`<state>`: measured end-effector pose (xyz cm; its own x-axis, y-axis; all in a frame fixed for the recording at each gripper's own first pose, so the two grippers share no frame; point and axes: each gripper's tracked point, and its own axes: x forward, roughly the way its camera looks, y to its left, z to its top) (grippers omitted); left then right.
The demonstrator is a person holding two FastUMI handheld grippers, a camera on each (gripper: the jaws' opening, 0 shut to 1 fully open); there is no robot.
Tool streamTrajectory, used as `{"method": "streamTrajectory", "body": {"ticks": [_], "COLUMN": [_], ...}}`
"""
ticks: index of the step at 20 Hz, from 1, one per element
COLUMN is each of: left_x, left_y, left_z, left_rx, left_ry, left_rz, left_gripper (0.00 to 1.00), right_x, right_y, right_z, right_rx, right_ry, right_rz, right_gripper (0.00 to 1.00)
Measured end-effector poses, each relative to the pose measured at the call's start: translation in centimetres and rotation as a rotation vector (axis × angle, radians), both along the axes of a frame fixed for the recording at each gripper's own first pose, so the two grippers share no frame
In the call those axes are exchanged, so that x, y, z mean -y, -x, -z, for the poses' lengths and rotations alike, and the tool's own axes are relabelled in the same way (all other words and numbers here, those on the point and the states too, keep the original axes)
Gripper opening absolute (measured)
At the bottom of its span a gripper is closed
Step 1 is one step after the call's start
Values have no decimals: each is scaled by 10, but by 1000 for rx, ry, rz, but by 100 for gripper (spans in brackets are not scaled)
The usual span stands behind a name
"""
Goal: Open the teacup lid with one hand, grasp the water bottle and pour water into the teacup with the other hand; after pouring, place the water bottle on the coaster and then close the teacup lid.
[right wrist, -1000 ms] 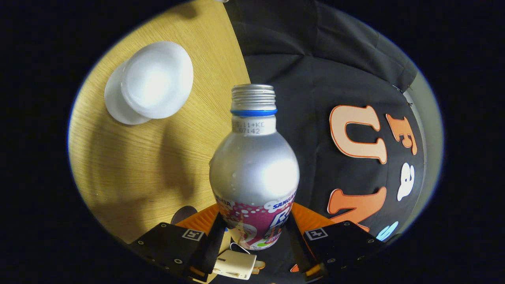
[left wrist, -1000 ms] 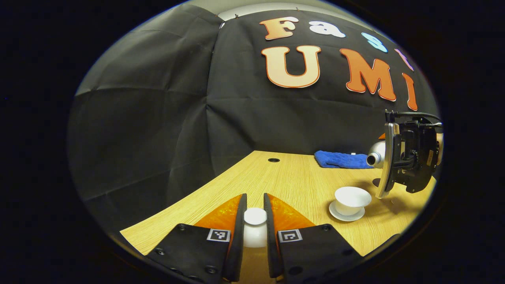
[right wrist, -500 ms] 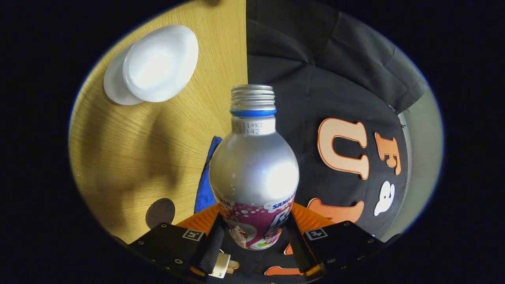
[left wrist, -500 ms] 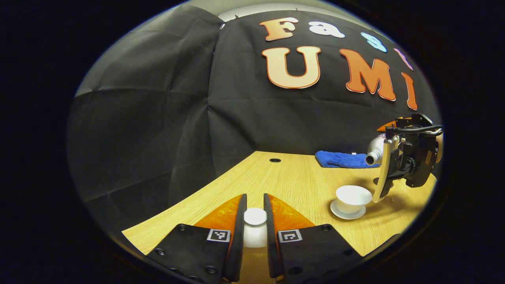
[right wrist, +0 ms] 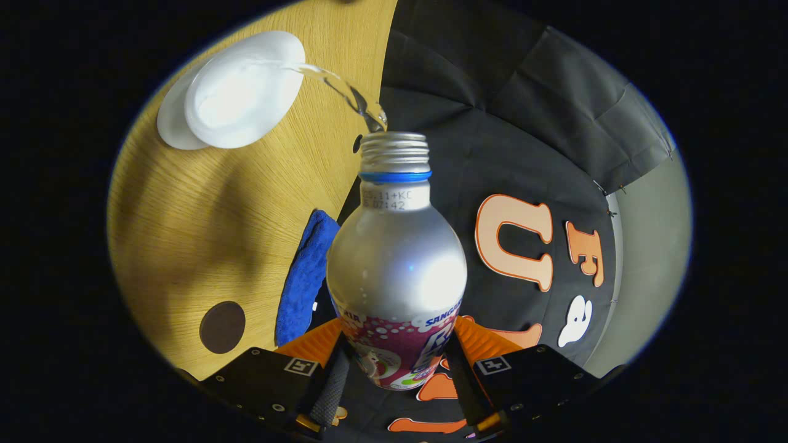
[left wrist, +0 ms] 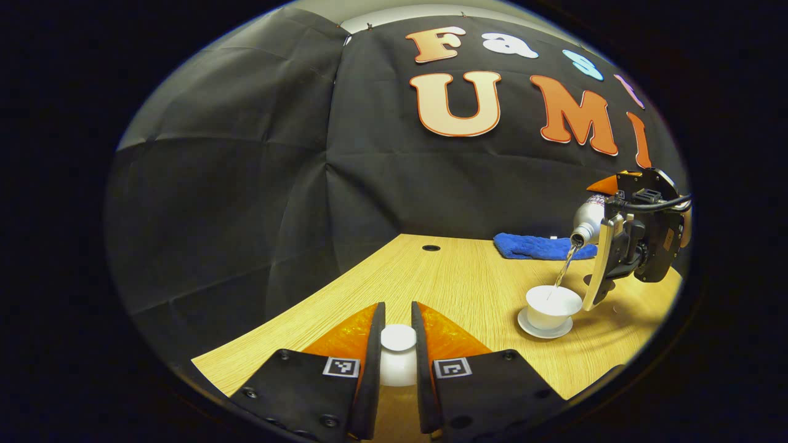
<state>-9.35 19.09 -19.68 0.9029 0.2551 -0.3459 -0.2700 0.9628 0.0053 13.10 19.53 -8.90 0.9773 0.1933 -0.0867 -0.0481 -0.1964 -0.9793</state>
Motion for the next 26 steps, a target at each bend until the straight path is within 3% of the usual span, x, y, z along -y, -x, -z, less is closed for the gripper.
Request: {"method": "streamTrajectory", "body": {"ticks": [17, 26], "left_x": [8, 8], "left_y": [-1, 1], "left_z": [2, 4], "left_rx": [-6, -11], "left_ry": [10, 20], "left_rz": [6, 1], "left_gripper": [30, 33], "right_x": [3, -6], "right_y": [-11, -8], "right_z": [-42, -16], "right_rx": [167, 142], "right_ry": [66, 150], "right_rz": [-33, -71], "right_gripper": [77, 77]}}
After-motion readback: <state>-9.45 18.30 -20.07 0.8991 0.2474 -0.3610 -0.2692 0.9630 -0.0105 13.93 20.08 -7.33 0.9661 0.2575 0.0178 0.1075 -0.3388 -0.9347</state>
